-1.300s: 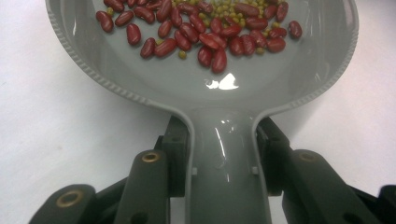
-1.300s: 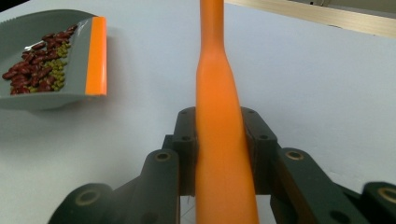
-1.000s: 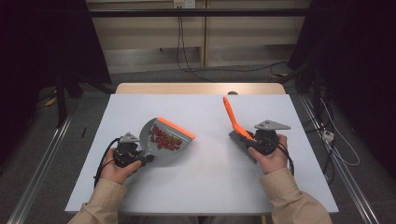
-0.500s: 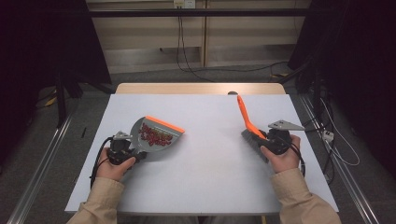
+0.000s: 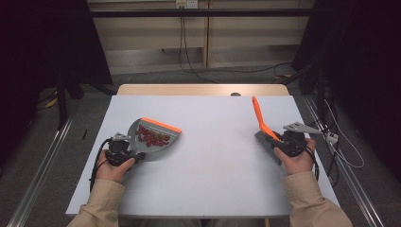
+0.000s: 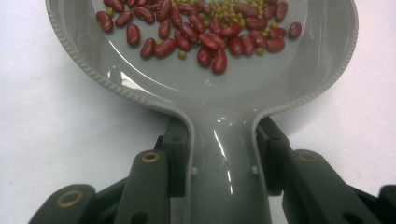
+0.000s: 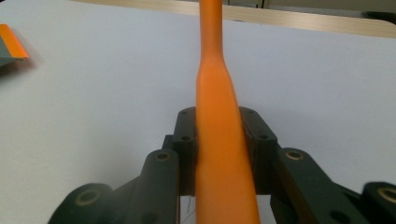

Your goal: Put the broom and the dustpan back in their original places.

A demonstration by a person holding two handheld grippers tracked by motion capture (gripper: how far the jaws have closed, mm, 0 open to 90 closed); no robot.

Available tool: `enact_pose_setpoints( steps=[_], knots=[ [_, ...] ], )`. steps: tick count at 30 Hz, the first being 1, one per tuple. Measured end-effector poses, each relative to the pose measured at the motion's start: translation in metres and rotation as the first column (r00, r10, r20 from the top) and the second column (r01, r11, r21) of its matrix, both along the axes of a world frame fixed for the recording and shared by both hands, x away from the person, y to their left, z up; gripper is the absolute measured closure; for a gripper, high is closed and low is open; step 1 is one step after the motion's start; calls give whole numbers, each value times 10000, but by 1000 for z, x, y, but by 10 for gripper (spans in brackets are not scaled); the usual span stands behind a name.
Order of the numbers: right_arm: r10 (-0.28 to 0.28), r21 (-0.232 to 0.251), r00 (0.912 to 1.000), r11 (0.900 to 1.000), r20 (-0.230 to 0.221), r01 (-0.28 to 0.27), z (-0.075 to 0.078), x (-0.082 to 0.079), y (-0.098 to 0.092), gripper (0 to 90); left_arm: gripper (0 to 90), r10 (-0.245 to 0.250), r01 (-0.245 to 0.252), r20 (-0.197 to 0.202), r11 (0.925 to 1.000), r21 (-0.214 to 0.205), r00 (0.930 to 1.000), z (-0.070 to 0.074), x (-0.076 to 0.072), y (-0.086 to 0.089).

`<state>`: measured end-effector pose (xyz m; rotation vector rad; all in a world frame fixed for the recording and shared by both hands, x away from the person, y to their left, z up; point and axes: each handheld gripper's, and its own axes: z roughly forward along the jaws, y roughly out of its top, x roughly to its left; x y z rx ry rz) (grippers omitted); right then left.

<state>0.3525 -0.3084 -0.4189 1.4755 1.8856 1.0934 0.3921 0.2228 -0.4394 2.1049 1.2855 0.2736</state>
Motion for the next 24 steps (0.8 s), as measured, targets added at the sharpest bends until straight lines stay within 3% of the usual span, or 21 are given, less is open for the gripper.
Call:
enact_pose_setpoints(
  steps=[16, 24],
  knots=[
    [-207, -64, 9997, 9998, 142, 208, -3, -4, -8, 710, 640, 659, -660, 43, 9976, 192, 9978, -4, 3, 4],
    [-611, -126, 9980, 9980, 189, 614, -7, -5, -19, 710, 640, 1059, -1062, 109, 9941, 212, 9943, -4, 4, 9]
  ],
)
